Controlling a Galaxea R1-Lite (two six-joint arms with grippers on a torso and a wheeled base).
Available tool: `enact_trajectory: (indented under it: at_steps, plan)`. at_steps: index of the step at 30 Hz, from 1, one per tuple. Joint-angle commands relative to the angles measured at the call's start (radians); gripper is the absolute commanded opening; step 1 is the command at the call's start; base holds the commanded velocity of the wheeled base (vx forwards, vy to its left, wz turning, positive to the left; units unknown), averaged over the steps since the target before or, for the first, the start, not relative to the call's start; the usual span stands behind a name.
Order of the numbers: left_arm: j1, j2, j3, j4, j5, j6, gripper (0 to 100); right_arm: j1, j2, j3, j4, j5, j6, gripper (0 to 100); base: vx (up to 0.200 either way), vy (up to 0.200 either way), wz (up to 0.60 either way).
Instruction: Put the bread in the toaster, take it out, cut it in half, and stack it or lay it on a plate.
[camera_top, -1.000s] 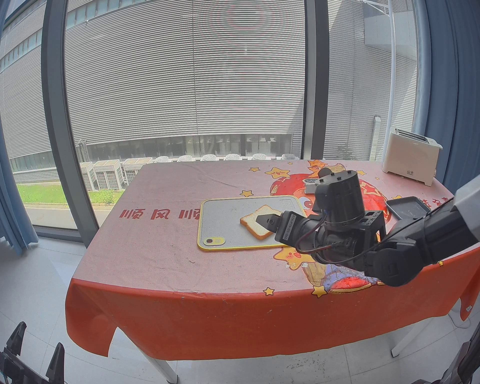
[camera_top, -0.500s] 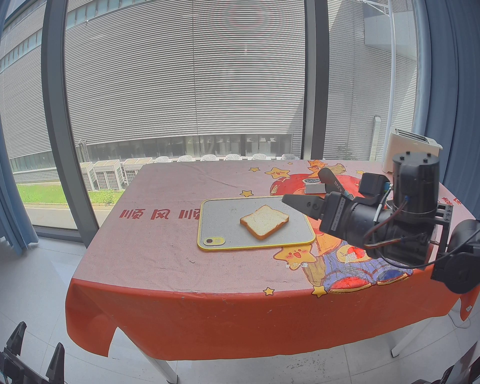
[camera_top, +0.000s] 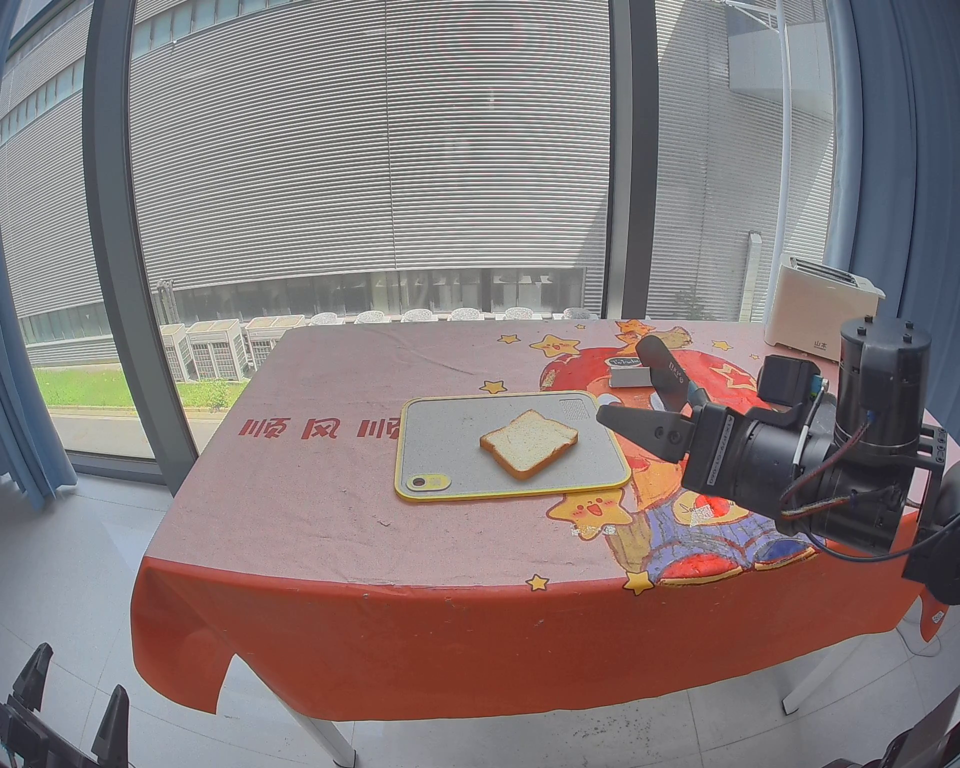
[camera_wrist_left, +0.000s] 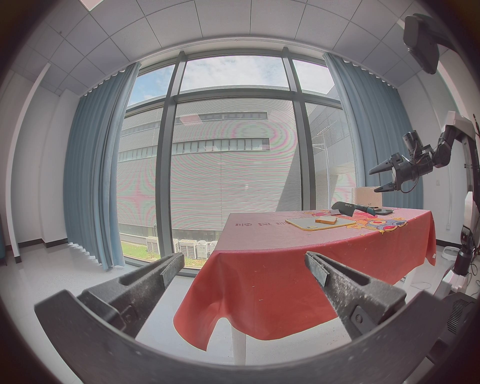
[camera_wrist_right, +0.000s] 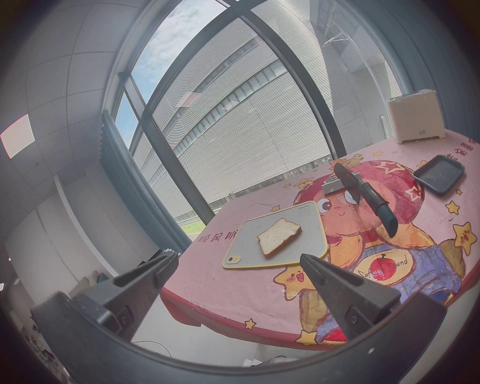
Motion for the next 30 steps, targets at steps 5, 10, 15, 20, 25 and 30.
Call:
enact_trajectory:
  at_steps: [5, 10, 15, 20, 25, 30]
  plan:
    - [0.000, -0.016, 0.018, 0.000, 0.000, 0.000, 100, 0.000, -0.032, 0.031, 0.000, -0.002, -0.056, 100, 0.000, 0.000, 0.00]
    - [0.000, -0.016, 0.018, 0.000, -0.002, 0.000, 100, -0.013, -0.027, 0.039, -0.002, -0.002, -0.069, 100, 0.000, 0.000, 0.00]
    - [0.000, -0.016, 0.018, 0.000, 0.000, 0.000, 100, -0.013, -0.027, 0.045, -0.002, -0.002, -0.094, 100, 0.000, 0.000, 0.00]
    - [0.000, -0.016, 0.018, 0.000, 0.000, 0.000, 100, -0.014, -0.026, 0.054, -0.002, -0.003, -0.112, 100, 0.000, 0.000, 0.00]
    - [0.000, -0.016, 0.018, 0.000, 0.000, 0.000, 100, -0.013, -0.024, 0.056, -0.002, -0.003, -0.114, 100, 0.000, 0.000, 0.00]
    - [0.000, -0.016, 0.018, 0.000, 0.000, 0.000, 100, -0.013, -0.026, 0.056, -0.002, -0.002, -0.114, 100, 0.000, 0.000, 0.00]
